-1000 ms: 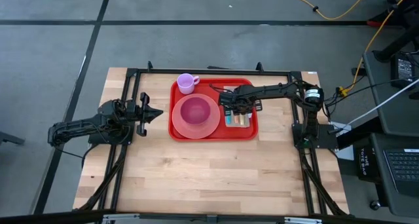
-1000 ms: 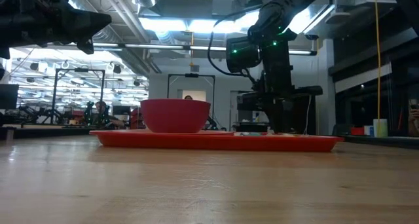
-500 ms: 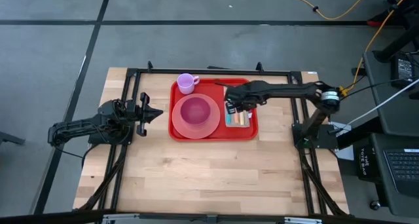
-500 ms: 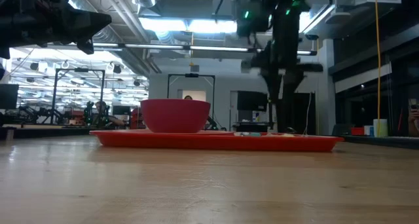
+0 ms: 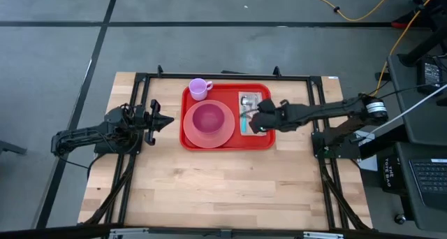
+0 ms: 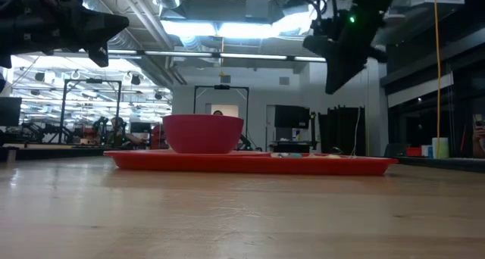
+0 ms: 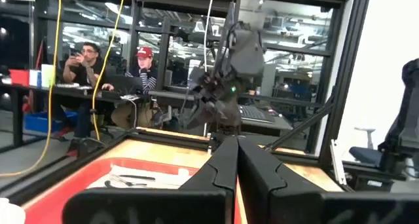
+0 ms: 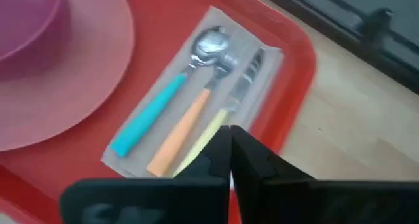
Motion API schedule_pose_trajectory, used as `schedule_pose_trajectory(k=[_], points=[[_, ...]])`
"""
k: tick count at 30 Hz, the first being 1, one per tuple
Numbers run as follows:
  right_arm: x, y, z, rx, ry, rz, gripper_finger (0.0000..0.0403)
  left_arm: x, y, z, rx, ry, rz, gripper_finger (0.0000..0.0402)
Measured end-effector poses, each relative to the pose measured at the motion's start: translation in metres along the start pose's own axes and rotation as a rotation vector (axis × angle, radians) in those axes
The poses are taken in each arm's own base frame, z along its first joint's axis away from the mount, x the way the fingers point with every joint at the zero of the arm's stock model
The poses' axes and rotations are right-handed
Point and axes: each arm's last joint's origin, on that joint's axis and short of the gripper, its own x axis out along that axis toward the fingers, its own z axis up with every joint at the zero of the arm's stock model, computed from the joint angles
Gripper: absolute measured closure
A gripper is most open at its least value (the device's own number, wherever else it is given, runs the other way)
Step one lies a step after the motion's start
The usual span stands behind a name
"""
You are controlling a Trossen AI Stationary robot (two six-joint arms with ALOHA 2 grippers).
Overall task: Set up tray
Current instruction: Return to Home Position
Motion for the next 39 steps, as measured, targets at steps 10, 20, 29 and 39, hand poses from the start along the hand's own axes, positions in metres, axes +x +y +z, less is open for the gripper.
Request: schedule_pose_trajectory(k=[10,20,29,39], points=[[0.037,0.012,-0.050,-0.155,-0.285,0.251,0.0397,0.000,0.000,0.000,-0.007,-0.001,0.000,0.0398],[0.045,0.015,-0.059,-0.244,-0.470,0.416,0.0396,0.000,0.003,-0.007,0.068,0.072,0.058,0.0398],[0.051,0.010,-0.038,-0.288,-0.516,0.530,0.0397,0.000,0.004,-0.007,0.168,0.073,0.081,0.0398],[0.061,-0.001,-0.021,-0.343,-0.568,0.532,0.0396,-0.002,0.006,-0.016,0.159,0.167,0.117,0.0398]])
